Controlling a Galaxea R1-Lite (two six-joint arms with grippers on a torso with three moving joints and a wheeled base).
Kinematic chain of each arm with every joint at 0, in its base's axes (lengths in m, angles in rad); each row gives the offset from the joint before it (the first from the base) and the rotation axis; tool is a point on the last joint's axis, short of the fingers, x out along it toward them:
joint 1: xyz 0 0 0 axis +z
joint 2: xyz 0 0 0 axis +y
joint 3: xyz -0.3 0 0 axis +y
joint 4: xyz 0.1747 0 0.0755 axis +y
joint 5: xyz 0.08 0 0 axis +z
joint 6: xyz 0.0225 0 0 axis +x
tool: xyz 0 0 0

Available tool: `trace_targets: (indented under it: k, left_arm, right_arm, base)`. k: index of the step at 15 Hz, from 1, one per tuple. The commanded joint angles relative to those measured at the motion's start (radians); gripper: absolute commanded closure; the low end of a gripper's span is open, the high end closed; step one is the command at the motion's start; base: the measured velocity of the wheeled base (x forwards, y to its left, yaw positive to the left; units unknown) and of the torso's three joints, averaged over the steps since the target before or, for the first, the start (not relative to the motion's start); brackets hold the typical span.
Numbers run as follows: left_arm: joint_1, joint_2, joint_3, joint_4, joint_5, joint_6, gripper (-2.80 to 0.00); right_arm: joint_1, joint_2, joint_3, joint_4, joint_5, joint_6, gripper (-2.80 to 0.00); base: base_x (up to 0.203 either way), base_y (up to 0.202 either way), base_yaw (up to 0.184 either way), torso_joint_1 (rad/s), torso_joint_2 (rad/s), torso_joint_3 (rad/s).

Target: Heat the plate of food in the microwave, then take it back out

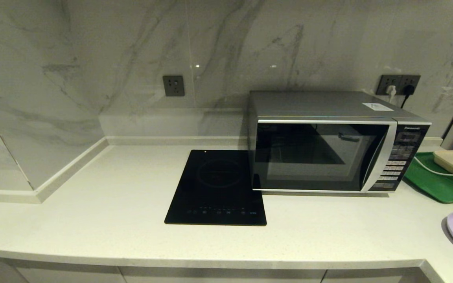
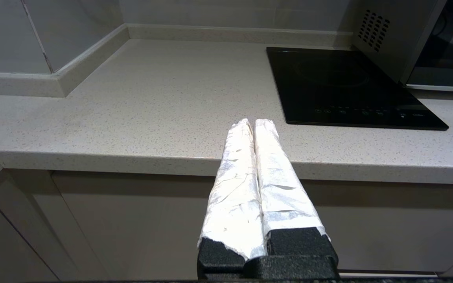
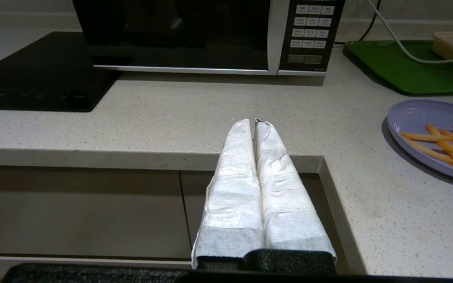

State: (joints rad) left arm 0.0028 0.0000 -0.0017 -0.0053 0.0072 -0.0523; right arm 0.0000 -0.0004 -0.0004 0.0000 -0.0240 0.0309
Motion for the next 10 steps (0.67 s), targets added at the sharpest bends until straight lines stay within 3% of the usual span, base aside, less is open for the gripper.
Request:
trace_targets:
  k: [1,10]
  left_arm:
    - [0.000,0.000,0.000,-0.001,0.000,0.000,0.00]
    - [0.000,0.000,0.000,-0.001,0.001,-0.001,0.00]
  right_arm:
    - [0.000,0.001,0.000,-0.001,-0.005,0.030,0.00]
    - [0.000,0.002,0.000,-0.002,-0.007,0.037,0.00]
  base:
    - [0.000,0.000,0.000,0.000,0.00,0.000]
    - [0.000,0.000,0.000,0.000,0.00,0.000]
